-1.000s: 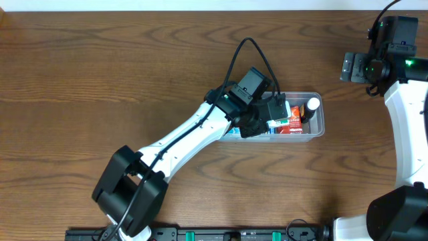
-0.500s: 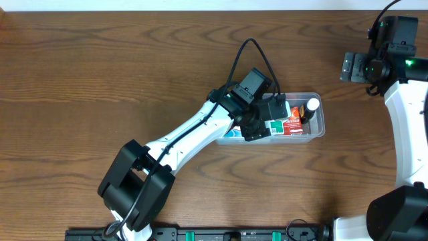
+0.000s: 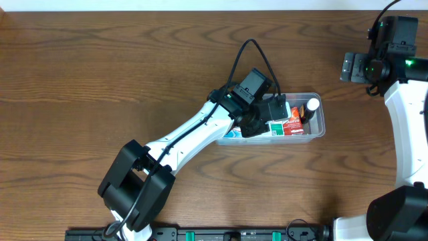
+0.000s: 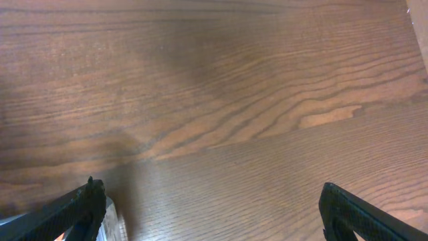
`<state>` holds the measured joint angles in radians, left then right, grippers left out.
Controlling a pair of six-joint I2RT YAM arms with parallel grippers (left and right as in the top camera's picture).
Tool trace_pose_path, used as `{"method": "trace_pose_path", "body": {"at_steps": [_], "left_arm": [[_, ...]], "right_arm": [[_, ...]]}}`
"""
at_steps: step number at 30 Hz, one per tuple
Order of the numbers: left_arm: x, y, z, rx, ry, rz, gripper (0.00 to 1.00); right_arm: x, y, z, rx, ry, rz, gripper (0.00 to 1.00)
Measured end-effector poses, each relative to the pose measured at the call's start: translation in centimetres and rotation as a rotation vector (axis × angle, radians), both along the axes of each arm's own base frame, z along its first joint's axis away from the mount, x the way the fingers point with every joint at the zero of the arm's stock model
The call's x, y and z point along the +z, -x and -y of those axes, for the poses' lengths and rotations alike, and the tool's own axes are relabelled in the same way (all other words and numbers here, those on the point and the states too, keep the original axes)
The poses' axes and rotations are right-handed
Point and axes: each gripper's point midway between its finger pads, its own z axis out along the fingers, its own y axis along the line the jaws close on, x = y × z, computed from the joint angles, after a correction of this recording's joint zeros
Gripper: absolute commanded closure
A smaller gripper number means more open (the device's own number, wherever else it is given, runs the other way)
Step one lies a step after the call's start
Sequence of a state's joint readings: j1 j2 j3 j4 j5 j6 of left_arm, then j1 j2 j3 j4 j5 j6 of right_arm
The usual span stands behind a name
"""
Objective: Pack container
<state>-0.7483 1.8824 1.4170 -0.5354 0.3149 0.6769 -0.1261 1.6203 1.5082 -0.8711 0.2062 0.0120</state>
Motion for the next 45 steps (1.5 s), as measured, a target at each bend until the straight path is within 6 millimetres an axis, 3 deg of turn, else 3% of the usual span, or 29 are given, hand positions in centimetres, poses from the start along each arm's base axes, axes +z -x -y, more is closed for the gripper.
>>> {"method": "trace_pose_path", "body": {"at_steps": [3, 5, 7, 9, 13, 17, 22, 25, 33, 35, 40, 45], "left_arm": [[1.3, -0.2, -0.3, 0.055, 0.014, 0.004, 0.53], [3.5, -1.0, -1.0, 0.126, 0.044, 0.035, 0.52], [7.1, -2.1, -2.5, 0.221, 0.100, 0.080, 0.51], [11.3, -3.3, -4.9, 0.337, 0.175, 0.127, 0.47], [20.1, -4.1, -12.8, 0.600, 0.334, 0.218, 0.44], [26.2, -1.4, -17.0, 0.696, 0.459, 0.309, 0.36], [31.2, 4.0, -19.8, 0.732, 0.607, 0.381, 0.23], [32.1, 6.7, -21.9, 0.787, 0.668, 0.422, 0.14], [32.0, 12.7, -28.9, 1.023, 0.828, 0.558, 0.00], [31.8, 13.9, -30.3, 1.062, 0.871, 0.586, 0.02], [28.9, 15.7, -32.2, 1.134, 0.888, 0.590, 0.02], [24.2, 15.4, -32.4, 1.182, 0.800, 0.533, 0.02]], "right_arm": [[0.0, 0.0, 0.0, 0.000, 0.000, 0.000, 0.01], [0.0, 0.0, 0.0, 0.000, 0.000, 0.000, 0.01], [0.0, 0.0, 0.0, 0.000, 0.000, 0.000, 0.01], [0.0, 0.0, 0.0, 0.000, 0.000, 0.000, 0.01], [0.0, 0.0, 0.0, 0.000, 0.000, 0.000, 0.01], [0.0, 0.0, 0.0, 0.000, 0.000, 0.000, 0.01], [0.0, 0.0, 0.0, 0.000, 0.000, 0.000, 0.01], [0.0, 0.0, 0.0, 0.000, 0.000, 0.000, 0.01], [0.0, 0.0, 0.0, 0.000, 0.000, 0.000, 0.01], [0.0, 0.0, 0.0, 0.000, 0.000, 0.000, 0.01], [0.0, 0.0, 0.0, 0.000, 0.000, 0.000, 0.01], [0.0, 0.0, 0.0, 0.000, 0.000, 0.000, 0.01]]}}
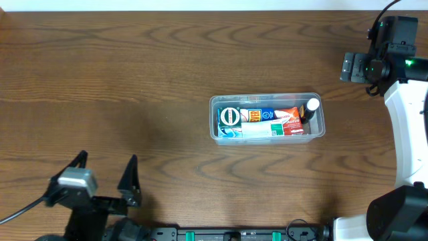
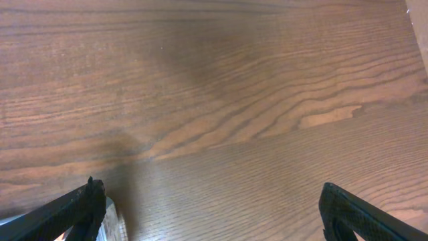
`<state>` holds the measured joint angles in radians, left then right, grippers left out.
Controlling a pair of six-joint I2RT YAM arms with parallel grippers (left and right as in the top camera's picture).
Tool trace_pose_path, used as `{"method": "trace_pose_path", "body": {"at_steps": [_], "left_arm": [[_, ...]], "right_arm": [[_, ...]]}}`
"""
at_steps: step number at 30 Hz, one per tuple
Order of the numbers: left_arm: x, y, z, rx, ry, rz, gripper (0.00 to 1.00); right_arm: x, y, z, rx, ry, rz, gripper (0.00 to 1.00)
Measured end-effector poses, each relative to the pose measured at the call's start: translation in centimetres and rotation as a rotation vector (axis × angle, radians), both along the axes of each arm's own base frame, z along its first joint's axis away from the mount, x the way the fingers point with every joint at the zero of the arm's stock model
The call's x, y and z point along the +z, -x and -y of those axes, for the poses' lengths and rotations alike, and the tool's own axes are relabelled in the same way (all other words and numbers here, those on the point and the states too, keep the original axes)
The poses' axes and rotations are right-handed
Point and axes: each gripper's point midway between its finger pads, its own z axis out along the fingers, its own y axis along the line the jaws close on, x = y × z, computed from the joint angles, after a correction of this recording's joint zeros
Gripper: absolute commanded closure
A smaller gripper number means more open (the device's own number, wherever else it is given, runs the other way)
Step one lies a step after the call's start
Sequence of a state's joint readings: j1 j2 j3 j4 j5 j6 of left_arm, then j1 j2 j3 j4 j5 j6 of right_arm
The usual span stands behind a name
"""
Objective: Pack container
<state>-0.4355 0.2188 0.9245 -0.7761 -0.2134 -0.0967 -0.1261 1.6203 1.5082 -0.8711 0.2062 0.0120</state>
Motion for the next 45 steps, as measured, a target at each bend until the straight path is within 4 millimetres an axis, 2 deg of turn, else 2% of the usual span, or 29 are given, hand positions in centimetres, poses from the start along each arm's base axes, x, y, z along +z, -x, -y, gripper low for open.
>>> {"method": "trace_pose_path", "body": {"at_steps": [3, 6, 29, 33, 35, 39, 41, 43, 45], "left_arm": [[-2.1, -0.3, 0.1, 0.004, -0.023, -0.061, 0.02], [-3.2, -0.4, 0.1, 0.005, -0.036, -0.095, 0.02], [-3.3, -0.4, 0.1, 0.005, -0.037, -0.096, 0.02], [-3.3, -0.4, 0.1, 0.005, -0.036, -0.096, 0.02], [-3.3, -0.4, 0.1, 0.005, -0.036, -0.096, 0.02], [-3.3, -0.4, 0.1, 0.005, -0.036, -0.096, 0.02], [-3.3, -0.4, 0.1, 0.005, -0.036, -0.095, 0.02], [-3.3, -0.4, 0.1, 0.005, -0.036, -0.095, 0.02], [-3.3, -0.4, 0.1, 0.005, -0.036, -0.095, 0.02]], "right_arm": [[0.0, 0.0, 0.0, 0.000, 0.000, 0.000, 0.01], [0.0, 0.0, 0.0, 0.000, 0.000, 0.000, 0.01], [0.0, 0.1, 0.0, 0.000, 0.000, 0.000, 0.01], [0.6, 1.5, -0.3, 0.002, -0.001, 0.011, 0.01], [2.6, 2.8, -0.7, 0.010, 0.005, 0.064, 0.01], [10.1, 6.6, -3.0, 0.062, 0.024, 0.285, 0.01], [14.4, 9.2, -4.4, 0.098, 0.029, 0.423, 0.01], [18.3, 12.7, -5.7, 0.139, 0.029, 0.562, 0.01], [20.8, 16.0, -6.6, 0.176, 0.020, 0.666, 0.01]]}}
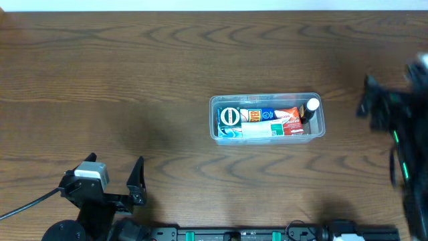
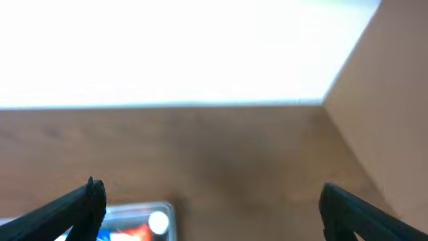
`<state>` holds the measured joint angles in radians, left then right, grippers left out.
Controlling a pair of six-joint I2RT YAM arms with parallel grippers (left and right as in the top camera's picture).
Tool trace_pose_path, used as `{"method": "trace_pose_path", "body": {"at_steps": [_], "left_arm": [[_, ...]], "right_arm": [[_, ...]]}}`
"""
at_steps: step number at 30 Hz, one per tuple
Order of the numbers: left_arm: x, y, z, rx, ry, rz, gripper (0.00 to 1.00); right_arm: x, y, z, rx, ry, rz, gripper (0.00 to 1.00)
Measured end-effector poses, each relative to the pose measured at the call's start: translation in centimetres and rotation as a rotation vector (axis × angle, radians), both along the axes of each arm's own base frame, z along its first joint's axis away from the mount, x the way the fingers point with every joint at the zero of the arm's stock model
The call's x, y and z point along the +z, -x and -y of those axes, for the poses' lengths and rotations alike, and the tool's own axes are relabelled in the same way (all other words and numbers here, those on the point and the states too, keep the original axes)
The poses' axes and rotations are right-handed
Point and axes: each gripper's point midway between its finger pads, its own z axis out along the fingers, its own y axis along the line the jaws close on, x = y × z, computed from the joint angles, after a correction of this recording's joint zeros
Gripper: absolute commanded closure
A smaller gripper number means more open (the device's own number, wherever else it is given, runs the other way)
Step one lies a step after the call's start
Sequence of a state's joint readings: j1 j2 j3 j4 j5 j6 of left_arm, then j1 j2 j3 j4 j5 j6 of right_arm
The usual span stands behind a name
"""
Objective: Pack container
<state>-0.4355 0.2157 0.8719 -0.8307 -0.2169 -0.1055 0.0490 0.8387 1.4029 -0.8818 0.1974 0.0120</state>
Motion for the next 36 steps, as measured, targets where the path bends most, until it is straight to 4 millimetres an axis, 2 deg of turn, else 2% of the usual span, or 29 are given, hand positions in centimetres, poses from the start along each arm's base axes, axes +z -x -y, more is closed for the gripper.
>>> {"method": "trace_pose_path", "body": {"at_steps": [2, 4, 6, 8, 10, 13, 15, 18, 27, 31, 36], "left_arm": [[0.0, 0.0, 0.0, 0.000, 0.000, 0.000, 0.02], [0.0, 0.0, 0.0, 0.000, 0.000, 0.000, 0.02], [0.0, 0.0, 0.0, 0.000, 0.000, 0.000, 0.02], [0.0, 0.0, 0.0, 0.000, 0.000, 0.000, 0.02], [0.0, 0.0, 0.0, 0.000, 0.000, -0.001, 0.02], [0.0, 0.0, 0.0, 0.000, 0.000, 0.000, 0.02], [0.0, 0.0, 0.0, 0.000, 0.000, 0.000, 0.02], [0.0, 0.0, 0.0, 0.000, 0.000, 0.000, 0.02], [-0.1, 0.0, 0.0, 0.000, 0.000, -0.001, 0.02], [0.0, 0.0, 0.0, 0.000, 0.000, -0.001, 0.02], [0.0, 0.0, 0.0, 0.001, 0.000, -0.001, 0.02]], "right_arm": [[1.5, 3.5, -0.5, 0.033, -0.007, 0.075, 0.01], [2.0, 7.7, -0.9, 0.075, -0.018, 0.137, 0.01], [1.9, 10.5, -1.1, 0.100, -0.025, 0.181, 0.01], [0.9, 12.9, -1.3, 0.127, -0.033, 0.214, 0.01], [0.1, 14.1, -1.4, 0.140, -0.040, 0.239, 0.01], [-2.8, 15.1, -1.6, 0.151, -0.060, 0.245, 0.01], [-5.3, 14.9, -1.7, 0.151, -0.076, 0.227, 0.01], [-7.6, 13.4, -1.8, 0.141, -0.093, 0.243, 0.01], [-11.6, 4.5, -3.4, 0.198, -0.122, 0.428, 0.01], [-14.1, 2.5, -4.3, 0.243, -0.126, 0.475, 0.01], [-17.1, 1.6, -5.0, 0.276, -0.130, 0.453, 0.01]]}}
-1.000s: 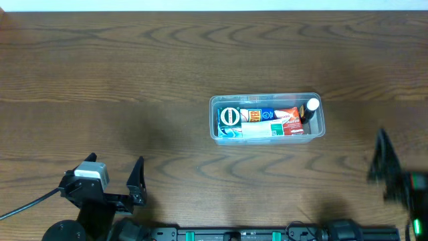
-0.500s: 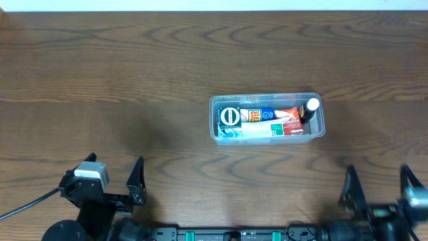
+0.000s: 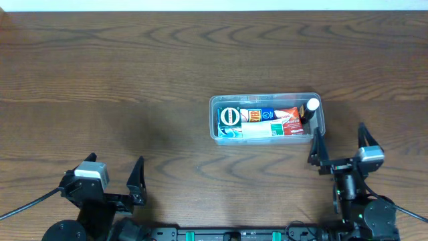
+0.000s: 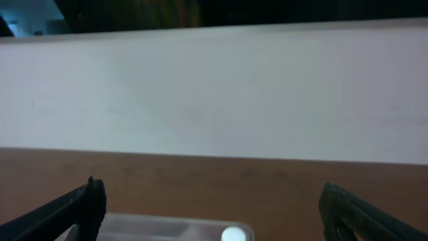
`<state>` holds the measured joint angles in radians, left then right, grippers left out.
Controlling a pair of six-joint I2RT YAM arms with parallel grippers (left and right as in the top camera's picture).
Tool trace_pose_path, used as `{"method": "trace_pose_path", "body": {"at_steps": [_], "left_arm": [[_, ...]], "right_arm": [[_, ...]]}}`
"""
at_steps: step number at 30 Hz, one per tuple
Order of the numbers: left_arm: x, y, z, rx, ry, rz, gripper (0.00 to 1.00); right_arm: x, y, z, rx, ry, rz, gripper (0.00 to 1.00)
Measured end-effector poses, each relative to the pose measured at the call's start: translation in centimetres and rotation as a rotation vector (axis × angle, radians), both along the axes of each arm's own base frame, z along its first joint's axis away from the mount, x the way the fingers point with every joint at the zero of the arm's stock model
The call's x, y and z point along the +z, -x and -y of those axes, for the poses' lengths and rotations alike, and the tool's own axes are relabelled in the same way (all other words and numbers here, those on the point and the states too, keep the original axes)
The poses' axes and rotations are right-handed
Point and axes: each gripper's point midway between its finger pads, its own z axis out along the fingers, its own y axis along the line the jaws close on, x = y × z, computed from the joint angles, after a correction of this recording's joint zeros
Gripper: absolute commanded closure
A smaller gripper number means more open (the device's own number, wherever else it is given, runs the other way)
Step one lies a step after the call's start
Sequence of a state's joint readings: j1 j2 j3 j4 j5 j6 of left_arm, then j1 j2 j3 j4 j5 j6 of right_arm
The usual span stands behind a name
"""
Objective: Pack container
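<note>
A clear plastic container (image 3: 323, 120) stands on the wooden table, right of centre. Inside lie a round green-and-white tin (image 3: 229, 116), a white tube (image 3: 261, 129), red and orange packets (image 3: 287, 121) and a white-capped bottle (image 3: 311, 105). My right gripper (image 3: 342, 144) is open at the near right edge, fingers spread, nothing between them. In the right wrist view the container's far rim (image 4: 167, 222) and the white cap (image 4: 232, 234) show low between the fingers (image 4: 87, 204). My left gripper (image 3: 110, 175) is open at the near left edge, far from the container.
Bare wood surrounds the container on all sides. A pale wall (image 4: 214, 94) rises behind the table's far edge in the right wrist view. Both arm bases sit along the near edge.
My right arm has come from the right edge of the table down to the near right edge, just in front of the container. The left arm and the container's contents are unchanged.
At first my left gripper was down in the container among the items, the right arm parked far right. Then the left arm was back at the near left edge, container packed. Later the right arm was blurred at the right edge; now it rests near right.
</note>
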<state>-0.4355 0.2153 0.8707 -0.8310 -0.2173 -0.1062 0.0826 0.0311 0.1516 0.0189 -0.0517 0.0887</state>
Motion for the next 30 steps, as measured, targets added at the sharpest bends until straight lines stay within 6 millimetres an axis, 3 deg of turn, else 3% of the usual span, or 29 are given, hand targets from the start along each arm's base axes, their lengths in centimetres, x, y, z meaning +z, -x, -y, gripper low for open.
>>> {"method": "trace_pose_path", "body": {"at_steps": [7, 30], "left_arm": [[0.0, 0.0, 0.0, 0.000, 0.002, 0.000, 0.02], [0.0, 0.0, 0.0, 0.000, 0.002, 0.000, 0.02]], "right_arm": [[-2.5, -0.5, 0.3, -0.009, 0.005, -0.043, 0.01], [-8.1, -0.7, -0.8, 0.048, 0.129, -0.207, 0.01]]}}
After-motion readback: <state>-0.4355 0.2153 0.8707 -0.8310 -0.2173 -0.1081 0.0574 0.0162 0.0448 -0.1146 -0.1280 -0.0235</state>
